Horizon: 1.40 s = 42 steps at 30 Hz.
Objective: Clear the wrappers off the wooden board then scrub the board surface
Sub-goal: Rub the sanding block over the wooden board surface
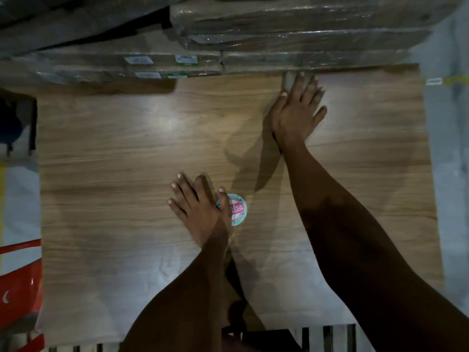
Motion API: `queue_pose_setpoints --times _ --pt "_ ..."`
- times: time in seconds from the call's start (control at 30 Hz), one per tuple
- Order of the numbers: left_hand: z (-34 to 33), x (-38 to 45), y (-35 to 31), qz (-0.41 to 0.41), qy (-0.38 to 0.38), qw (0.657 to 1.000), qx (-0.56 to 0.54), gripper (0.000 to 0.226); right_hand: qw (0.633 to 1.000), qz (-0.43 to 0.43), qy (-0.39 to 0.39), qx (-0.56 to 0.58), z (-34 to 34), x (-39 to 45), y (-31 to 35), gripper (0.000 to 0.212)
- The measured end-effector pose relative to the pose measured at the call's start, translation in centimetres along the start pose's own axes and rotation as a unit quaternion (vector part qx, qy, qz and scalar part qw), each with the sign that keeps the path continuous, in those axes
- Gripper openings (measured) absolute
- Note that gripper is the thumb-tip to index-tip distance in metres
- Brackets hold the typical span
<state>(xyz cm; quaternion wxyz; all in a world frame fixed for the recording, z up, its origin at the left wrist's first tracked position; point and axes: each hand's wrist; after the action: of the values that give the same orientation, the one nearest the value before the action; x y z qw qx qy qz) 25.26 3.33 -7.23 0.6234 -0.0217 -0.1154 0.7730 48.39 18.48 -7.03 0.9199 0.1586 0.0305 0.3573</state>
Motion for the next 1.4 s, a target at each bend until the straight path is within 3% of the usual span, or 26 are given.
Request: queue_pose_setpoints --times 0.07,0.2,0.4,0.57,0.6,0.77,0.93,1.1,1.3,1.4 --pt "0.1 0.0 0.0 0.000 0.000 1.000 0.001 0.063 1.000 0.026 0.011 0.010 -0.2 -1.3 0.9 0.065" --pt "0.1 -0.1 0.0 0.004 -0.004 1.000 -0.005 0.063 0.984 0.174 0.028 -0.001 -0.4 -2.1 0.1 0.063" --pt "-0.1 0.0 0.0 0.004 -0.010 1.000 -0.007 0.062 0.999 0.034 0.008 -0.005 0.0 -0.2 -1.2 0.065" --pt "-0.2 -0.1 0.2 0.004 -0.009 1.000 -0.013 0.062 0.973 0.227 0.049 -0.016 0.9 -1.5 -3.4 0.062" --pt "-0.2 -0.1 0.2 0.003 -0.009 1.000 -0.011 0.062 0.971 0.233 0.043 -0.019 1.2 -1.2 -4.4 0.062" --pt "-0.2 0.0 0.1 0.004 -0.003 1.000 -0.005 0.064 0.997 0.075 0.009 -0.022 1.6 -2.8 -5.9 0.063" --pt "0.1 0.0 0.0 0.005 -0.004 1.000 -0.014 0.063 0.972 0.227 0.044 -0.028 2.3 -6.4 -6.7 0.062" --pt "0.1 0.0 0.0 0.005 -0.008 1.000 -0.026 0.062 0.998 0.035 -0.015 -0.048 2.5 -8.4 -7.8 0.063" --pt "0.1 -0.1 0.1 0.010 0.006 1.000 -0.022 0.062 0.986 0.157 0.021 -0.057 3.2 -12.2 -9.3 0.062" --pt "0.1 0.0 0.0 0.006 0.006 1.000 -0.023 0.063 0.996 0.062 -0.011 -0.059 3.4 -11.7 -10.1 0.062"
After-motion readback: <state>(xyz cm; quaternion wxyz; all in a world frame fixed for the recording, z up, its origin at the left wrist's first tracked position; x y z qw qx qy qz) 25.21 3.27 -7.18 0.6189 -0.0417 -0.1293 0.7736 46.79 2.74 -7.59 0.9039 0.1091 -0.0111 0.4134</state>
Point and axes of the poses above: each hand's wrist, its own x-axis towards the middle knuckle, its own z-axis out of the back of the hand, y = z × x, and after that the axes turned 12 degrees about -y, right-handed
